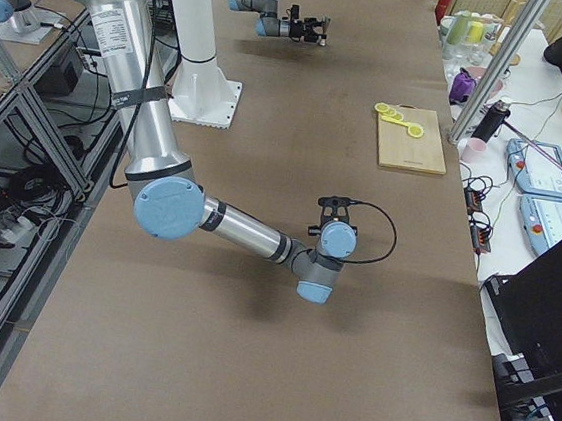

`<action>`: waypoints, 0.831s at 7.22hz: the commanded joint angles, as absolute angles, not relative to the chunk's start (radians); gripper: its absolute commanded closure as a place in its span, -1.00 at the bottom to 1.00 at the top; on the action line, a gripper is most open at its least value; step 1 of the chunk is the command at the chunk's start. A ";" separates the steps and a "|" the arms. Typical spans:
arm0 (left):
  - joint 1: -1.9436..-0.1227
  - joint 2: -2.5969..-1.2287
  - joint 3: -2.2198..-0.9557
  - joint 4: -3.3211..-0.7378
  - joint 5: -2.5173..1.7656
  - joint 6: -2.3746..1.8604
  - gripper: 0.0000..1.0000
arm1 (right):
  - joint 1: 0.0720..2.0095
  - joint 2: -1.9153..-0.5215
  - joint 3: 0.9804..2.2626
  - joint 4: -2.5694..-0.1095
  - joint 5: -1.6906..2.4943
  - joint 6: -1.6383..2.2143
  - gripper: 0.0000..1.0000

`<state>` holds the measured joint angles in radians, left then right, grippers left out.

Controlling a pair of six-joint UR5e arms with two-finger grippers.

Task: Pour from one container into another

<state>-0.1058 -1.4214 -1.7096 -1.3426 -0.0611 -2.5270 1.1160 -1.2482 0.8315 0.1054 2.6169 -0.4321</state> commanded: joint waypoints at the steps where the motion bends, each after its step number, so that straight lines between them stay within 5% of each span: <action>1: -0.100 -1.390 -1.753 -1.339 0.015 -2.523 -0.98 | 1.115 -1.247 0.830 0.115 2.623 -0.413 -0.35; 2: -0.100 -1.349 -1.765 -1.339 0.065 -2.528 -0.98 | 1.115 -1.249 0.830 0.133 2.625 -0.393 -0.90; 6: -0.062 -1.299 -1.785 -1.336 0.069 -2.530 -0.98 | 1.115 -1.241 0.842 0.161 2.629 -0.354 -1.00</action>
